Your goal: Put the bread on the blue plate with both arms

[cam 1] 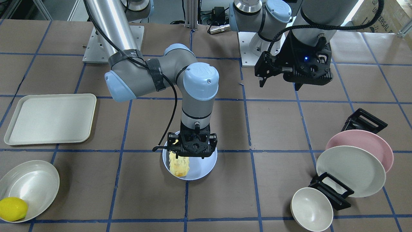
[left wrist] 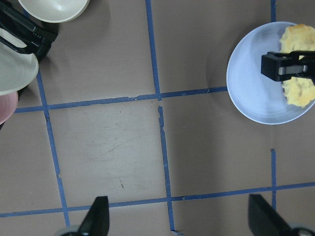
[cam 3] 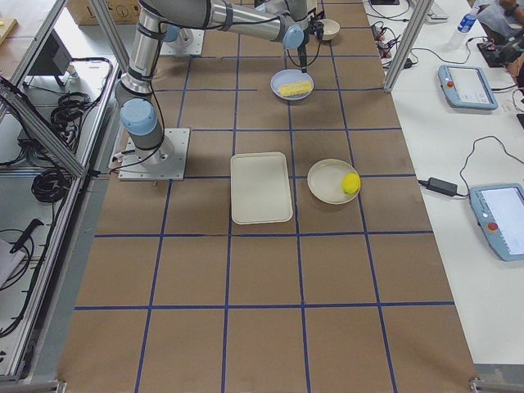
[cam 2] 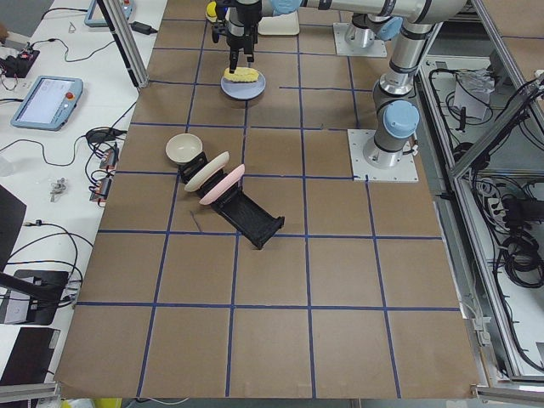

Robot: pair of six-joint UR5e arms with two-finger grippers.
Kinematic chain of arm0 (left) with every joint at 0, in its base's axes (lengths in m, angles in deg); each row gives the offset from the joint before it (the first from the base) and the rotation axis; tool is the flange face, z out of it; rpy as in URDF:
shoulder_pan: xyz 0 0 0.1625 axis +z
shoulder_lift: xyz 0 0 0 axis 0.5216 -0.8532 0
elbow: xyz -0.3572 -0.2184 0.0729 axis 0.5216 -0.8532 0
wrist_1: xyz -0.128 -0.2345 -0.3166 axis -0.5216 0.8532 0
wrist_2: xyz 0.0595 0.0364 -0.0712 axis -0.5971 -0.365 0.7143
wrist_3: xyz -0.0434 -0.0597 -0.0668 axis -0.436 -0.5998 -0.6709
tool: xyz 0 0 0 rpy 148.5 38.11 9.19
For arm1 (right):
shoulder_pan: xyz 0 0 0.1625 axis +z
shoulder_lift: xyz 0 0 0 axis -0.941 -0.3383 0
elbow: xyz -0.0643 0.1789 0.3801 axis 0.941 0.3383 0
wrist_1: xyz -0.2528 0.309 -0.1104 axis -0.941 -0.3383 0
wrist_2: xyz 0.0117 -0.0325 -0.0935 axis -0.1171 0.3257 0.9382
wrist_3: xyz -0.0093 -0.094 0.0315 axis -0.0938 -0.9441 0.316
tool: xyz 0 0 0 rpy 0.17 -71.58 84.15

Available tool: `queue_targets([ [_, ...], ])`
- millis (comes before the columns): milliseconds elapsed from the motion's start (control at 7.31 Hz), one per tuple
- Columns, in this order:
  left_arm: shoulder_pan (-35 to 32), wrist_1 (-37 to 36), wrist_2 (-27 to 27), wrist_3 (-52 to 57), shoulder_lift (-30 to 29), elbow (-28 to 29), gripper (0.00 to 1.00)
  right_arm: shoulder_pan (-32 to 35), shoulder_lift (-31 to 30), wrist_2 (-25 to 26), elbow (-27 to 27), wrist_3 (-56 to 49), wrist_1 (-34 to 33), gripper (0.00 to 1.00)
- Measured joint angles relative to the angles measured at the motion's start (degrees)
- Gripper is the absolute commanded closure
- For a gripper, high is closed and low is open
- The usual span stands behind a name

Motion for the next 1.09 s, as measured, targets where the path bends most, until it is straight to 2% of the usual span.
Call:
queue_targets([
  [137,0.0,0.0,0.0,0.0,0.1,-0.1,0.0,-2.2,-1.6,1.5,2.5,-2.9,3.2,0.0],
  [411,0.0,0.1,-0.1,0.0,0.2,-0.1,0.0,-9.7,-6.9,2.3,7.3,-6.2,18.3,0.0],
  [547,0.0,0.1,-0.1,0.0,0.2,-0.2,0.0,-13.0,-9.1,2.7,8.4,-6.7,23.5,0.0],
  [821,0.0,0.1,0.0,0.0,0.2,-0.2,0.0,-17.2,-13.8,2.4,8.5,-5.8,30.1,0.02],
  [958,0.0,0.1,-0.1,0.0,0.2,-0.2,0.0,-19.8,-15.9,2.1,8.2,-6.8,32.4,0.08],
  [1095,0.0,0.1,-0.1,0.0,0.2,-0.2,0.0,-22.0,-17.8,1.0,7.4,-10.7,33.5,0.08],
])
